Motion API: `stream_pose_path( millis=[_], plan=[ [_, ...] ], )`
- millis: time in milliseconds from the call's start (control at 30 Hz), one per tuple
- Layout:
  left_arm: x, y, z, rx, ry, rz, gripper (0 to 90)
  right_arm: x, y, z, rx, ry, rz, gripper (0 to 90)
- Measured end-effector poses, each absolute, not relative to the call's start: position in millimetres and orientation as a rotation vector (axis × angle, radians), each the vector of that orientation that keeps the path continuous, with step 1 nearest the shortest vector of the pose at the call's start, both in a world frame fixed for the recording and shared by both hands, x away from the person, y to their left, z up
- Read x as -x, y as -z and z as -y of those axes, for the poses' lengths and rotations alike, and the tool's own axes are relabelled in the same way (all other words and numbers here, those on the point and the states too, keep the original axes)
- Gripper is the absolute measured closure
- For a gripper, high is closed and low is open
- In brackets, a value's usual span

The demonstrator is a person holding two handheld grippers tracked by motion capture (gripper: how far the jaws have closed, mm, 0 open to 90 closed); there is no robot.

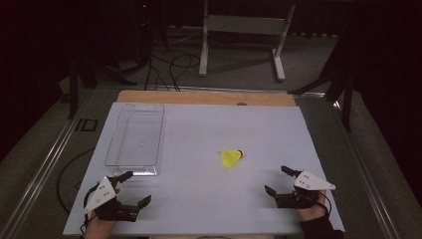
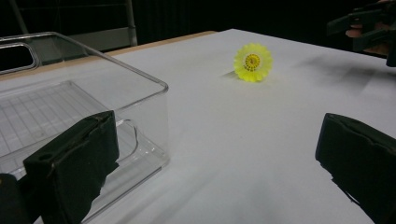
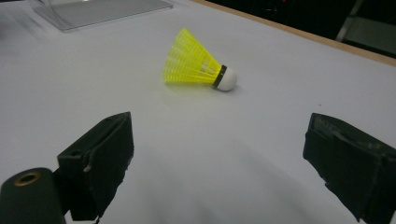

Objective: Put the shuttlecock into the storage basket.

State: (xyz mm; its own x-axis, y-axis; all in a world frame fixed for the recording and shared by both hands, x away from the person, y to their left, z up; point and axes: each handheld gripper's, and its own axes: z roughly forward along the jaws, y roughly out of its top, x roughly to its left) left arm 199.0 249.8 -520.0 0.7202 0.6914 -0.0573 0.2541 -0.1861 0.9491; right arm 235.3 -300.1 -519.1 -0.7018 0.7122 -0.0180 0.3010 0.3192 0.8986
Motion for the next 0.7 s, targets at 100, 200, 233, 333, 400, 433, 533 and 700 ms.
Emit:
stream_pose_path(
  millis=[100, 200, 233, 333, 400, 433, 533, 700],
  plan=[
    [-199.2, 520.2, -248.7, -1.769, -0.465, -0.745, 0.3, -235.0, 519.3, 300.9, -0.894, -1.335, -2.177, 8.8],
    [-199.3, 520.6, -248.0, -1.778, -0.461, -0.745, 0.3, -235.3, 519.3, 301.5, -0.898, -1.335, -2.174, 8.8],
    [-199.4, 520.7, -247.9, -1.781, -0.460, -0.746, 0.3, -235.3, 519.3, 301.5, -0.898, -1.335, -2.174, 8.8],
    [-199.8, 520.8, -248.5, -1.779, -0.456, -0.748, 0.3, -236.3, 519.8, 301.7, -0.903, -1.336, -2.177, 8.8],
    [-199.8, 520.8, -248.8, -1.775, -0.452, -0.751, 0.3, -236.3, 519.6, 301.9, -0.902, -1.335, -2.175, 8.8],
    [-199.7, 520.6, -248.7, -1.777, -0.456, -0.752, 0.3, -236.3, 519.6, 301.9, -0.902, -1.335, -2.175, 8.8],
    [-199.6, 520.3, -248.1, -1.777, -0.451, -0.751, 0.3, -236.1, 519.4, 301.9, -0.902, -1.337, -2.175, 8.8],
    [-199.4, 518.0, -243.4, -1.789, -0.425, -0.739, 0.3, -235.5, 518.6, 302.2, -0.902, -1.343, -2.166, 8.8]
  ],
)
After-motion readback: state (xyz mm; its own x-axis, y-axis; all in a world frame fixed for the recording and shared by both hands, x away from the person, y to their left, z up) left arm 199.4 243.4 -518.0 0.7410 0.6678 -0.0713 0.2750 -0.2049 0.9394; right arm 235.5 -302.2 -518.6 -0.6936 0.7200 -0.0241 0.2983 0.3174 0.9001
